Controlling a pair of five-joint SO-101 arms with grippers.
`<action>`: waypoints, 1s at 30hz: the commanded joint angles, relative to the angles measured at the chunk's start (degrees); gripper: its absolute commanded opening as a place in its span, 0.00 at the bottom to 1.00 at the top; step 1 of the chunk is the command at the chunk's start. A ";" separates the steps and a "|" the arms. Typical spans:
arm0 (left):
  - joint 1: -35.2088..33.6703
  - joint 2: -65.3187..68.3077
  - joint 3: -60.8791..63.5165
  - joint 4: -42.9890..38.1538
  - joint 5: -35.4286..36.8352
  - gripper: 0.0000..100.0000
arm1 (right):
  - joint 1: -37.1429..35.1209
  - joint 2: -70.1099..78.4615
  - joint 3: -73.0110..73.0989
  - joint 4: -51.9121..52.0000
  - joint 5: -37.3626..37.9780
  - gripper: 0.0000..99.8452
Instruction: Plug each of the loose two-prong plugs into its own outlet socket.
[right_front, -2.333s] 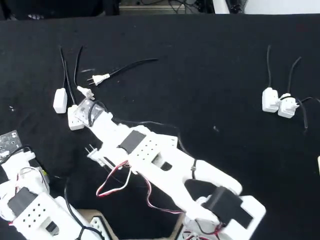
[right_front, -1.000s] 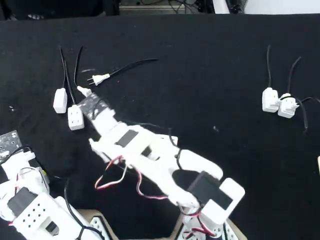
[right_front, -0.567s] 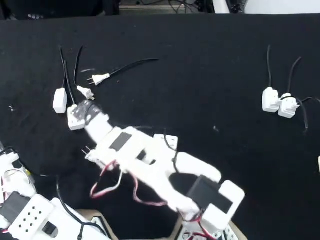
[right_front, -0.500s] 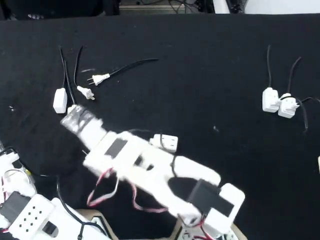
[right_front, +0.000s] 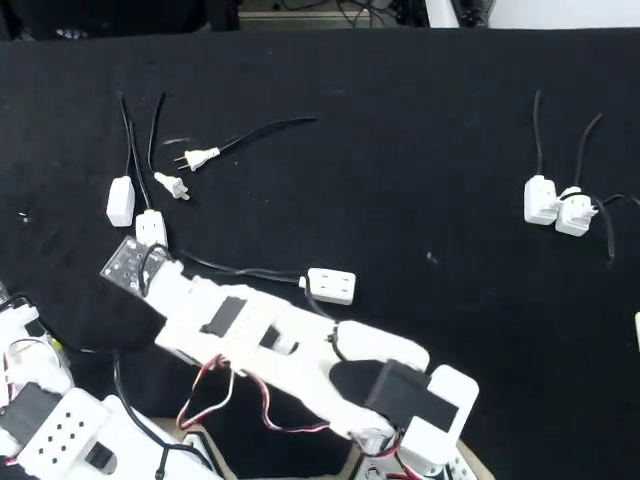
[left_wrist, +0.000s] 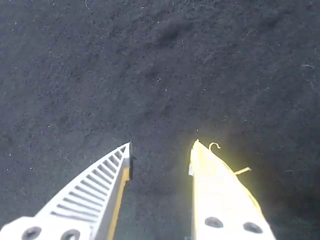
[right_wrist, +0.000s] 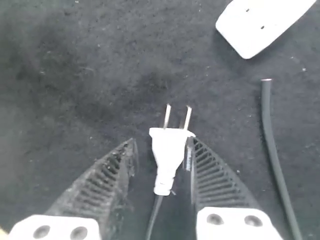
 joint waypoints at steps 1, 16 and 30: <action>0.40 -0.44 -3.21 0.18 -0.09 0.20 | 1.49 0.04 -1.19 -1.32 1.05 0.15; -0.04 -0.44 -8.48 6.24 -0.35 0.20 | 1.58 8.13 -11.82 8.70 3.08 0.15; 0.48 -0.44 -8.22 5.89 -0.35 0.20 | 8.18 0.22 -4.97 2.90 0.97 0.02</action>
